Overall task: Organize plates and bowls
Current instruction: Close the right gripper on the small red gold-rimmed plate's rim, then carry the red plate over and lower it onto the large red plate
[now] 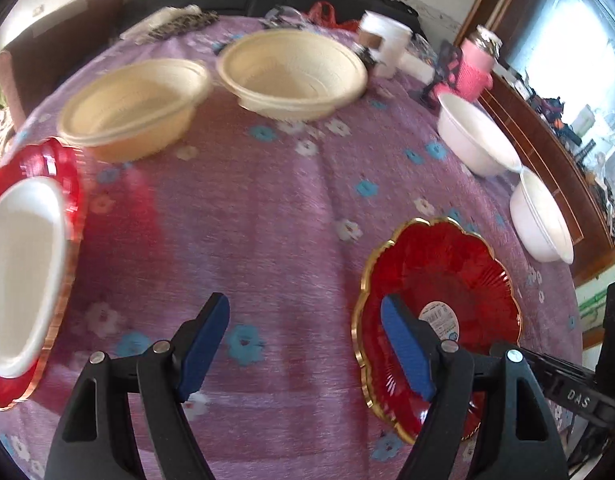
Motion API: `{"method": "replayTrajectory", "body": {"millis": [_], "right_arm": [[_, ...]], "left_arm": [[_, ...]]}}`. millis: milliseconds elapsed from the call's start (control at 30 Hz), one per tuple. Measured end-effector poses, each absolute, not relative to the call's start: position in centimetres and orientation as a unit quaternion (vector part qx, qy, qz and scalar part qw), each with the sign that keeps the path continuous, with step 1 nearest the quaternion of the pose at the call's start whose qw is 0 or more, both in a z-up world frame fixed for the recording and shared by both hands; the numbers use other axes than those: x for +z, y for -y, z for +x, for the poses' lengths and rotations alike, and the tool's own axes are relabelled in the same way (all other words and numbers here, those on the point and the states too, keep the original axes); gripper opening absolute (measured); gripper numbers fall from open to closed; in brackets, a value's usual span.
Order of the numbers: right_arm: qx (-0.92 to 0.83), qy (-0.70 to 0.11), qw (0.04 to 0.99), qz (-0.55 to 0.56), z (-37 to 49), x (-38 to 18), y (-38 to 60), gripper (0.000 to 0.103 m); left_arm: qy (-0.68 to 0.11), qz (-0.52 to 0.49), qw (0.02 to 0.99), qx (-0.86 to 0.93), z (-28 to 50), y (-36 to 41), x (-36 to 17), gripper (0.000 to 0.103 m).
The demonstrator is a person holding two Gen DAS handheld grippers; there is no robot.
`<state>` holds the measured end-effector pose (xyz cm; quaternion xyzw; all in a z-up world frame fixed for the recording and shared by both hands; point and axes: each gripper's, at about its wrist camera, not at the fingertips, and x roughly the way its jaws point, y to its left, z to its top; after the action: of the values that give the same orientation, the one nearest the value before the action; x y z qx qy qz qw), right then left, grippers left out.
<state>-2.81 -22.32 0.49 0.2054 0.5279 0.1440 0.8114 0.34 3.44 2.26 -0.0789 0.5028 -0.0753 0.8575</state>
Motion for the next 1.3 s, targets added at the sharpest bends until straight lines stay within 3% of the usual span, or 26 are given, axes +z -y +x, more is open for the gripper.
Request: {"method": "replayTrajectory", "body": {"millis": [333,400,500,567,900,1300], "right_arm": [[0.136,-0.507,0.826,0.204,-4.2,0.8,22.3,0.014],[0.131,-0.504,0.829,0.206,-4.4,0.8,22.4,0.015],[0.120,-0.497,0.835,0.203,-4.9,0.9,22.3,0.015],[0.114,-0.492,0.840,0.199,-5.2,1.0,22.1,0.015],[0.116,-0.473,0.850,0.200,-7.7,1.4,20.1,0.015],[0.163,-0.441,0.868,0.159,-7.2,6.0,12.9,0.015]], "left_arm": [[-0.507,-0.032,0.852,-0.128,-1.0,2.0,1.0,0.074],[-0.503,-0.027,0.855,-0.124,-1.3,2.3,1.1,0.054],[-0.503,-0.031,0.856,-0.116,-1.3,1.9,1.2,0.037],[-0.506,-0.042,0.854,-0.116,-1.4,1.3,1.2,0.031],[-0.487,-0.078,0.862,-0.115,-4.5,-1.6,2.4,0.031],[-0.418,-0.132,0.897,-0.064,-7.6,-9.0,6.5,0.031]]}}
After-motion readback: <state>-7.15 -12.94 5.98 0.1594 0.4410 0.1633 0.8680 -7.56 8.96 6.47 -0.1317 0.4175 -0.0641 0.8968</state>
